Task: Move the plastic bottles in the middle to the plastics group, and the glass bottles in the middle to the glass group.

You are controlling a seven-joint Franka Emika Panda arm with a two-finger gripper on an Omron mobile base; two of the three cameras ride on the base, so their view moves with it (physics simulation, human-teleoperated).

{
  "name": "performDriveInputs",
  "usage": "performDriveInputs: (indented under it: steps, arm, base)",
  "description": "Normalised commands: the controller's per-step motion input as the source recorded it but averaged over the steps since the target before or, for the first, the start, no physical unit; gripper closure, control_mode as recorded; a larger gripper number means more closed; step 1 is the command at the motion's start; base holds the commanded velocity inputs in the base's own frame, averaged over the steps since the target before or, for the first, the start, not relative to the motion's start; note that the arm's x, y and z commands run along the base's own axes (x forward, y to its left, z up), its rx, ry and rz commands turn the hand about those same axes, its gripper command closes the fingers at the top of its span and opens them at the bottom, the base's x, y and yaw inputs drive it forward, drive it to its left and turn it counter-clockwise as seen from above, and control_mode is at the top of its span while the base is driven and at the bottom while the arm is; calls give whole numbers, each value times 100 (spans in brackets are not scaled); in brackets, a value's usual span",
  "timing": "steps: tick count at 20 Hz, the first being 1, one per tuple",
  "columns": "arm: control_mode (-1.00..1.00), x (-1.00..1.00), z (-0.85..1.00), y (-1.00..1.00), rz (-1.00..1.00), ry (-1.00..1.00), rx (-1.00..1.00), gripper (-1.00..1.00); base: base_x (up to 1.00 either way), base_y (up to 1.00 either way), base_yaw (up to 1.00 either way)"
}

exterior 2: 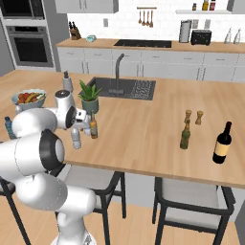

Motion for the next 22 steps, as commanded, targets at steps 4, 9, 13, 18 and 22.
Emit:
performDriveInputs:
  steps: [4, 9, 13, 18, 22]
  arm:
    - [-100, 7, -8, 0, 0, 0, 0, -100]
    - [-100, 9, -6, 0, 0, 0, 0, -100]
    - [-100, 9, -10, 0, 0, 0, 0, -100]
    - [-100, 13, -7, 1, 0, 0, 0, -100]
    - [-100, 15, -7, 4, 0, 0, 0, -100]
  base:
    - [0, 0, 0]
    - [0, 0, 0]
    - [0, 0, 0]
    - [0, 0, 0]
    - [0, 0, 0]
